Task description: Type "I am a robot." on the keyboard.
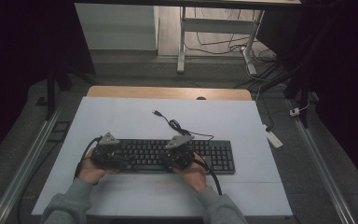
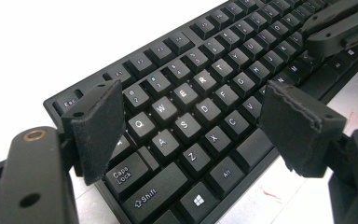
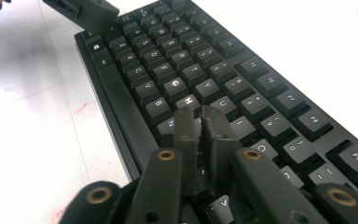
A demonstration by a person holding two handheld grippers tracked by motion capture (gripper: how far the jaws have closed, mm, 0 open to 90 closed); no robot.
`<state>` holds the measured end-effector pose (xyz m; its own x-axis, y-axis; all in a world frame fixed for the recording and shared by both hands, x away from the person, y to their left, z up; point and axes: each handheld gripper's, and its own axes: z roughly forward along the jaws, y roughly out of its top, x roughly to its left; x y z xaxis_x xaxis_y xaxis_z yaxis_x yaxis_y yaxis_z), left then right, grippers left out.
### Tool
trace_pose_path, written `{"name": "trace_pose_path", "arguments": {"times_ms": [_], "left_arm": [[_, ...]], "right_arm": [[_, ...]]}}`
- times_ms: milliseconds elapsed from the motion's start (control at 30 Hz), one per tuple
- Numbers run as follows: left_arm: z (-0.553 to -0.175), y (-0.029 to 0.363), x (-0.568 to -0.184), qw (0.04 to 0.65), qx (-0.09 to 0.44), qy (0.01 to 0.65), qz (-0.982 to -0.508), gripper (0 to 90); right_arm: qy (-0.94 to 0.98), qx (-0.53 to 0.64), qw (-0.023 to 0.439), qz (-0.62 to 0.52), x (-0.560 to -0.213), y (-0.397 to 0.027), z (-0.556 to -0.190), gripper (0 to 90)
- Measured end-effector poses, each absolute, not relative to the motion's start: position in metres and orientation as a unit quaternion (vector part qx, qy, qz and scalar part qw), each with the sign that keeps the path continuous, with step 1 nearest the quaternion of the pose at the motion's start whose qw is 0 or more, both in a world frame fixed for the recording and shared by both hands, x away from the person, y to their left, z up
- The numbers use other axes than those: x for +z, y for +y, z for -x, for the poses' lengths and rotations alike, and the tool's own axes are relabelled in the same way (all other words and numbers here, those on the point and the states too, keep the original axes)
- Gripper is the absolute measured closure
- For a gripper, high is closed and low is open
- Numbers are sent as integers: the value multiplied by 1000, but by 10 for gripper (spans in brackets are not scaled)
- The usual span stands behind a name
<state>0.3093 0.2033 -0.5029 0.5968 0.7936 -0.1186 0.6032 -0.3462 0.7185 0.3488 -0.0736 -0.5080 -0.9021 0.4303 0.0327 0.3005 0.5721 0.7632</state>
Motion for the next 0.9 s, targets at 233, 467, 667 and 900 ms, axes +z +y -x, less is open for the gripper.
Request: {"name": "trace_pose_path", "arguments": {"times_ms": [233, 467, 667, 900], "left_arm": [[-309, 203, -503, 376, 128, 430, -811, 225], [-309, 203, -502, 377, 129, 431, -810, 223], [-308, 204, -502, 379, 128, 433, -808, 223], [-309, 205, -502, 381, 127, 434, -806, 222]], "right_arm": [[875, 425, 91, -213, -505, -80, -347, 677], [865, 435, 111, -223, -500, -92, -345, 574], [860, 436, 125, -235, -497, -110, -341, 537], [854, 431, 141, -255, -496, -140, -336, 516]]}}
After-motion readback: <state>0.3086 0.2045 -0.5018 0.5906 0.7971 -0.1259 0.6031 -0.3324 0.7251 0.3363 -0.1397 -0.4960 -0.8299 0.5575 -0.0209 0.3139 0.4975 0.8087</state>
